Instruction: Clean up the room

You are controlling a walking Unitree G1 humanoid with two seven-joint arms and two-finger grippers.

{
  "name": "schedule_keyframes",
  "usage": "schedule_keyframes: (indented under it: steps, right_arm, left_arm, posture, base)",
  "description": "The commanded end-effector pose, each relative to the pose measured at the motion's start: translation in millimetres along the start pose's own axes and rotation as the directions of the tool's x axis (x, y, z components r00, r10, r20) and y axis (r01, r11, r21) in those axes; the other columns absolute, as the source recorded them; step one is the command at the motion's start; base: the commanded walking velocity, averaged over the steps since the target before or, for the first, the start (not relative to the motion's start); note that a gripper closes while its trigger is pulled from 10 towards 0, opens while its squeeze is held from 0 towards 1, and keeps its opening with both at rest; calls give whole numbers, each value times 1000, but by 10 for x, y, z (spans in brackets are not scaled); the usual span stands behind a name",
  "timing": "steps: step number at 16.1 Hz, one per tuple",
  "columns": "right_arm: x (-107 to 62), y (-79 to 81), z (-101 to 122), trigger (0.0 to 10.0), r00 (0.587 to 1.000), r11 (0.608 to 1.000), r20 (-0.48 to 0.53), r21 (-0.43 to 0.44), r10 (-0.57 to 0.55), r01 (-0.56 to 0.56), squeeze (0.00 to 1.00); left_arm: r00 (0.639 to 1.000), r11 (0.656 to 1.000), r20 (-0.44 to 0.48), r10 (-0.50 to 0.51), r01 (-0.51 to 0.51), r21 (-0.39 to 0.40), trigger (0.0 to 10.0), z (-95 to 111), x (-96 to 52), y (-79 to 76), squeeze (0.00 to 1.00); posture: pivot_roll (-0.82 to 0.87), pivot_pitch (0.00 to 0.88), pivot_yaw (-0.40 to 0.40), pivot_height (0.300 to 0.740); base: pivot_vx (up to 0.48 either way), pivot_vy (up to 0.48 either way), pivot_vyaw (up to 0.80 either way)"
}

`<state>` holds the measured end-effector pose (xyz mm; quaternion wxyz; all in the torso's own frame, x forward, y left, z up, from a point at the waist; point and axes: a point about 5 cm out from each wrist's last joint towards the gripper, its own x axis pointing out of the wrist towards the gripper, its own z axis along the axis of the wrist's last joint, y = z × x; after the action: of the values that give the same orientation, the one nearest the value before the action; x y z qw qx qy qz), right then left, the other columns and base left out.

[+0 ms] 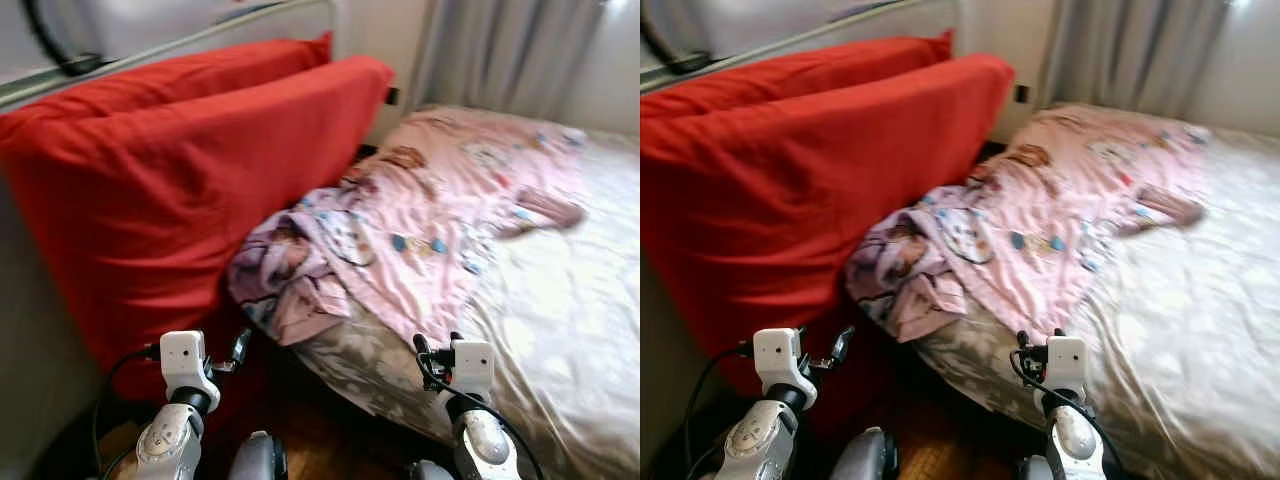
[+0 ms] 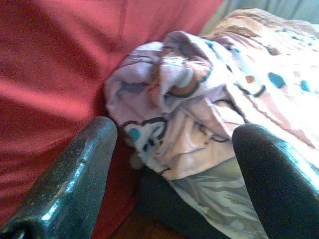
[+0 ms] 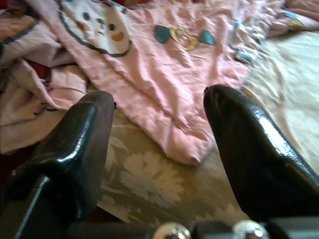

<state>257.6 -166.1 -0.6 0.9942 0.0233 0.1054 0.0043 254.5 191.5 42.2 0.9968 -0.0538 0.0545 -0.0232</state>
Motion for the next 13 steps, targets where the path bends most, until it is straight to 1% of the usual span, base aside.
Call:
schedule_keyframes:
  steps: [1, 5, 8, 10, 13]
  right_arm:
    - [19, 9, 20, 10000, 1000, 1000, 8, 6, 2, -2, 0]
    - [19, 27, 12, 10000, 1000, 1000, 5, 9, 18, -18, 0]
    - [16, 55, 18, 10000, 999, 999, 12, -12, 47, -47, 0]
    - [16, 74, 31, 10000, 998, 999, 24, 3, 51, -51, 0]
    - [16, 80, 20, 10000, 999, 999, 15, 20, 49, -49, 0]
  left_arm:
    - [1000, 1000, 8, -4, 4, -5, 10000, 31, 17, 2, 0]
    - [1000, 1000, 9, -13, 13, -7, 10000, 36, 20, -17, 0]
    - [1000, 1000, 11, -13, 13, -9, 10000, 39, 17, -19, 0]
    - [1000, 1000, 10, -13, 13, -10, 10000, 38, 16, -19, 0]
    - [1000, 1000, 9, -16, 16, -10, 10000, 37, 13, -18, 0]
  posture:
    - [-33, 13, 32, 624]
    - [-32, 14, 32, 624]
    - [-31, 16, 30, 624]
    - [-31, 17, 30, 624]
    - [-32, 18, 32, 624]
  base:
    - [0, 0, 0]
    - [262, 0, 0]
    - [265, 0, 0]
    - [274, 0, 800]
    - [279, 0, 0]
